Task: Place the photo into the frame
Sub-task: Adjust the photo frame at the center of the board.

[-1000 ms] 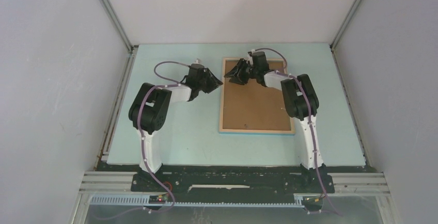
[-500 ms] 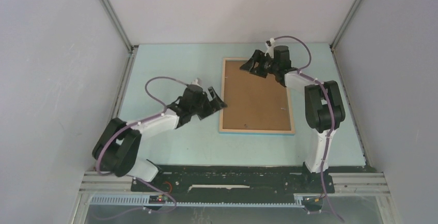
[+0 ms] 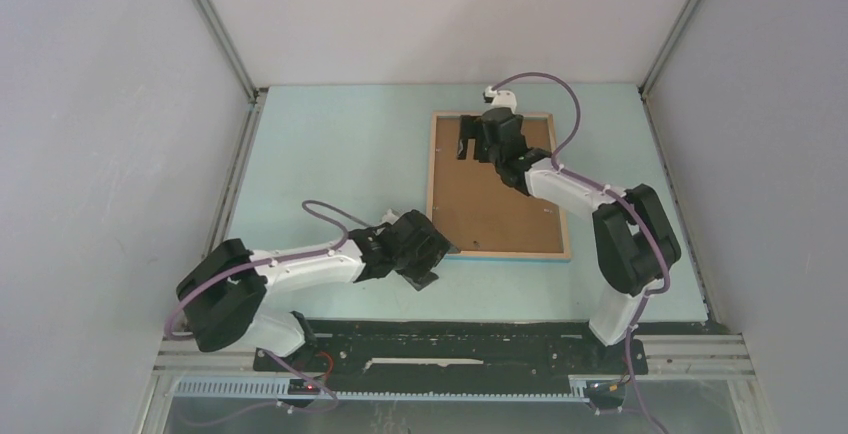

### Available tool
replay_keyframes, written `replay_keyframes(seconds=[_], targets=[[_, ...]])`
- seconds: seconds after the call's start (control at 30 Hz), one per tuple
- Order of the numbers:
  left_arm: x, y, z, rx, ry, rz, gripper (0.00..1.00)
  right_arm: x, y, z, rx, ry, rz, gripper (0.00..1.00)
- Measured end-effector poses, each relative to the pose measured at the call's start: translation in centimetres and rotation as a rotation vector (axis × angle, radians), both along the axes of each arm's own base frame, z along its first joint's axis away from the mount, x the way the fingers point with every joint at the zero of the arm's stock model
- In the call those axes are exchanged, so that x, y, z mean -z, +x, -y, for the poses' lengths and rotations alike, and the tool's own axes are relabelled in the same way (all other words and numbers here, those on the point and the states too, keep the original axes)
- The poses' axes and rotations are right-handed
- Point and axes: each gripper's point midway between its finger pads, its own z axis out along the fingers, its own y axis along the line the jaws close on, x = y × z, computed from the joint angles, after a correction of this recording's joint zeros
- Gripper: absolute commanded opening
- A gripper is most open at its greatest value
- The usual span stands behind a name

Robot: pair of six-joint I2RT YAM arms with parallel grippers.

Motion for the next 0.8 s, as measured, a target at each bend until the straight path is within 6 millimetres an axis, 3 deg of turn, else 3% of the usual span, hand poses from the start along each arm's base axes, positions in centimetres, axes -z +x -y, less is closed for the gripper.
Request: replay_keyframes(seconds=[0.1,0.27,0.33,0.43,0.67,0.8], targets=[[0.5,0.8,0.1,-0.115,-0.024,-0.04,0.79,0.4,0.1,1.1,0.001,0.018,-0.003,1.0],[1.6,2.3,0.9,-0.276,-0.084,-0.103,0.71,3.9,-1.0,6.2,0.023,0.094,-0.08,1.0],[2.5,2.7,1.0,-0.316,-0.097,-0.126,0.65,4.6,-1.2,7.3,0.03,0.109,-0.096,1.0],[4.2,3.3,0.7,-0.375,-0.091,-0.16,0.57,4.2,-1.0,6.7,-0.005,0.142,-0.085,1.0],[4.7,4.9,0.6,-0.426,-0.125,-0.172,0.23,3.1,-0.9,5.6,-0.058,0.209,-0.066,1.0],[4.8,5.3,0.2,-0.419,-0.112,-0.161,0.17,3.1,-0.9,5.5,-0.06,0.22,-0.067,1.0]])
